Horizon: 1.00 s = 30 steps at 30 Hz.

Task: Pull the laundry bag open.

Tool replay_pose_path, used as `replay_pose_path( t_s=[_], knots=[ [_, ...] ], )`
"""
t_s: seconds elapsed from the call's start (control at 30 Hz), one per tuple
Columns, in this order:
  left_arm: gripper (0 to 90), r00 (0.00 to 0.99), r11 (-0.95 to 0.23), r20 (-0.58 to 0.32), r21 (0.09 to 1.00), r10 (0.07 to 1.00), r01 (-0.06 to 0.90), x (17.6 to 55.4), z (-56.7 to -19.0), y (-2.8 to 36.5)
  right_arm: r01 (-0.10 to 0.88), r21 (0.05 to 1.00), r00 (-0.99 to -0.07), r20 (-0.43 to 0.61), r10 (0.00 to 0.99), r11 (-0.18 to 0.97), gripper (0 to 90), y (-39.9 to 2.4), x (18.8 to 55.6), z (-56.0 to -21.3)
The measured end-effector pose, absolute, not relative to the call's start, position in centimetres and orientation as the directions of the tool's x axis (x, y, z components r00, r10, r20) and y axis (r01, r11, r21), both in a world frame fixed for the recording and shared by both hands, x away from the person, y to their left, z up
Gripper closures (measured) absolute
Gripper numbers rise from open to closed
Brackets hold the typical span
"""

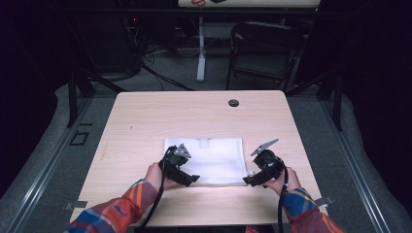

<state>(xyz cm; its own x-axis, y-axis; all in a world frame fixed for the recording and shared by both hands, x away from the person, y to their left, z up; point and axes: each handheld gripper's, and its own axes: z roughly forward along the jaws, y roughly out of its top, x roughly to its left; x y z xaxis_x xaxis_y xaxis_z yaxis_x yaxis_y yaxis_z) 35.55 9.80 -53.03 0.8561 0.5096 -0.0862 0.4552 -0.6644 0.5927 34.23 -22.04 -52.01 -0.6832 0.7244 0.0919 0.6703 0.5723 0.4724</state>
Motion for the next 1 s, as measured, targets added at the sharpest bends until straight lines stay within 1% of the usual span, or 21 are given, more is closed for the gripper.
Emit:
replay_pose_path(
  t_s=[0.13, 0.17, 0.3, 0.37, 0.4, 0.43, 0.5, 0.63, 0.7, 0.73, 0.8, 0.93, 1.0],
  knots=[
    [23.6, 0.878, -0.698, -0.074, 0.576, 0.474, 0.425, 35.4, -53.6, 8.6, 0.671, 0.461, -0.687, 0.09, 0.721, 0.581, 18.2, -22.0, 34.3, -52.0],
    [24.7, 0.889, -0.716, -0.069, 0.567, 0.452, 0.408, 35.4, -53.7, 8.3, 0.673, 0.463, -0.684, 0.094, 0.724, 0.576, 18.5, -22.0, 34.3, -52.1],
    [30.4, 0.9, -0.741, -0.049, 0.549, 0.432, 0.386, 35.2, -54.3, 7.3, 0.675, 0.456, -0.687, 0.101, 0.72, 0.58, 20.0, -21.8, 34.3, -52.2],
    [35.0, 0.908, -0.754, -0.047, 0.541, 0.416, 0.373, 35.2, -54.7, 7.0, 0.673, 0.454, -0.689, 0.099, 0.718, 0.584, 20.6, -21.8, 34.3, -52.2],
    [35.7, 0.911, -0.766, -0.031, 0.529, 0.412, 0.364, 35.2, -54.8, 6.8, 0.673, 0.453, -0.689, 0.098, 0.718, 0.584, 20.9, -21.7, 34.3, -52.3],
    [39.6, 0.916, -0.771, -0.036, 0.527, 0.398, 0.356, 35.2, -54.9, 6.7, 0.676, 0.456, -0.689, 0.11, 0.717, 0.58, 21.3, -21.6, 34.3, -52.3],
    [42.5, 0.922, -0.788, -0.02, 0.513, 0.387, 0.342, 35.2, -55.1, 6.4, 0.672, 0.442, -0.695, 0.097, 0.713, 0.594, 22.6, -21.6, 34.3, -52.3],
    [56.8, 0.936, -0.813, -0.017, 0.49, 0.351, 0.314, 35.0, -55.7, 6.0, 0.671, 0.442, -0.698, 0.103, 0.709, 0.596, 23.8, -21.5, 34.3, -52.4],
    [61.0, 0.935, -0.802, -0.019, 0.507, 0.355, 0.315, 35.0, -55.8, 6.0, 0.668, 0.44, -0.7, 0.097, 0.708, 0.6, 24.0, -21.5, 34.3, -52.4],
    [65.0, 0.938, -0.803, -0.025, 0.509, 0.346, 0.31, 35.0, -55.8, 6.0, 0.67, 0.443, -0.697, 0.1, 0.71, 0.596, 24.6, -21.4, 34.3, -52.5],
    [69.0, 0.936, -0.797, -0.031, 0.515, 0.35, 0.315, 35.0, -55.8, 6.1, 0.666, 0.444, -0.702, 0.1, 0.705, 0.6, 25.3, -21.4, 34.2, -52.4],
    [80.5, 0.932, -0.786, -0.034, 0.527, 0.361, 0.324, 35.3, -55.9, 6.4, 0.664, 0.448, -0.703, 0.104, 0.703, 0.598, 27.8, -21.3, 34.2, -52.4],
    [83.4, 0.93, -0.783, -0.031, 0.53, 0.367, 0.326, 35.4, -55.9, 6.4, 0.659, 0.444, -0.71, 0.103, 0.697, 0.607, 29.3, -21.3, 34.2, -52.3]
  ],
)
